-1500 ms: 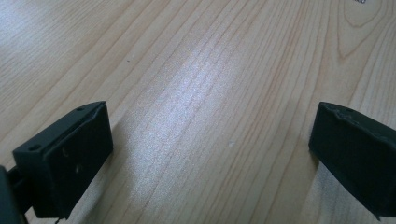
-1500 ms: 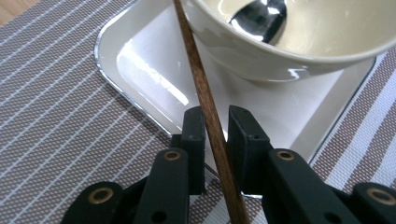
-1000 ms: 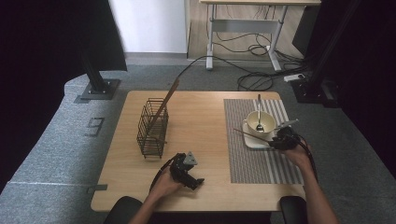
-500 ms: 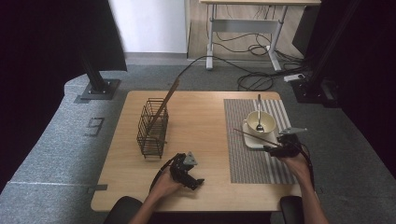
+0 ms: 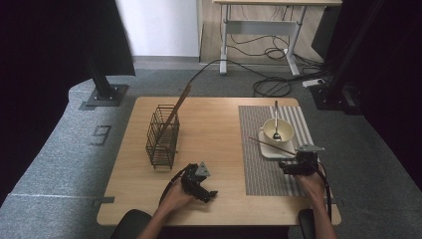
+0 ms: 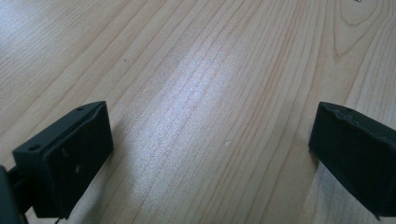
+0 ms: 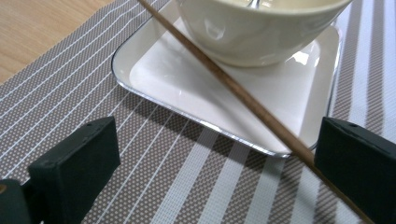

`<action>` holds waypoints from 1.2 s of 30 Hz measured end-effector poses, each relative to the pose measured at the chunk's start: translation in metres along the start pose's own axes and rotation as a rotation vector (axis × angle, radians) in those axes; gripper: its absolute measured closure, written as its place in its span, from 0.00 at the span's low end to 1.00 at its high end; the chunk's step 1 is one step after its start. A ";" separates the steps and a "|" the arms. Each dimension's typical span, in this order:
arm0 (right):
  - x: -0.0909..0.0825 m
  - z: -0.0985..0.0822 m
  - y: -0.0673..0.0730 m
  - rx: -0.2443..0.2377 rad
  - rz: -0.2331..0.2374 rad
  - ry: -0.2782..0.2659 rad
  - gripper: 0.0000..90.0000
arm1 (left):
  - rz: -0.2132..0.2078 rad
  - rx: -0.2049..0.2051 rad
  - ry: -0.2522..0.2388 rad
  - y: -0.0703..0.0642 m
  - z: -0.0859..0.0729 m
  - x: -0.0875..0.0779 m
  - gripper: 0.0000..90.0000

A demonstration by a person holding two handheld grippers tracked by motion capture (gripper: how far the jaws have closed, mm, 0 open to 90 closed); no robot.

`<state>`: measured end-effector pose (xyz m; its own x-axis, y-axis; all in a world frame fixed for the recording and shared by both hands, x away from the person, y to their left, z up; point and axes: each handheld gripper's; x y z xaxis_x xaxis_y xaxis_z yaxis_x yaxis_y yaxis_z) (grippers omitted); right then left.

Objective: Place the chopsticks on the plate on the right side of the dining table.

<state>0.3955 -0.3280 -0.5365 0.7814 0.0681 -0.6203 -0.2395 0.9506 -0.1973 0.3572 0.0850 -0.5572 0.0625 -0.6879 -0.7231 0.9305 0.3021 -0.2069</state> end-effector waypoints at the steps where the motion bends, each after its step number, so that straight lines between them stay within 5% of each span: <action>1: 0.001 -0.001 0.001 0.005 0.006 -0.003 0.00 | 0.000 0.000 0.000 0.000 0.000 0.000 0.00; 12: 0.013 -0.007 -0.002 -0.003 -0.009 0.036 0.00 | 0.001 -0.001 0.000 0.000 0.000 0.000 0.00; 36: 0.032 -0.003 -0.012 -0.009 -0.027 -0.001 0.00 | 0.004 -0.004 -0.001 0.000 0.001 0.001 0.00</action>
<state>0.4214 -0.3381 -0.5566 0.7881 0.0422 -0.6141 -0.2232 0.9494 -0.2211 0.3576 0.0829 -0.5572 0.0668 -0.6876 -0.7230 0.9288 0.3075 -0.2067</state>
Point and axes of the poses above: each handheld gripper's, and its own axes: x roughly forward along the jaws, z roughly out of its top, y roughly to its left, and after that the axes turned 15 degrees about -z, right-handed
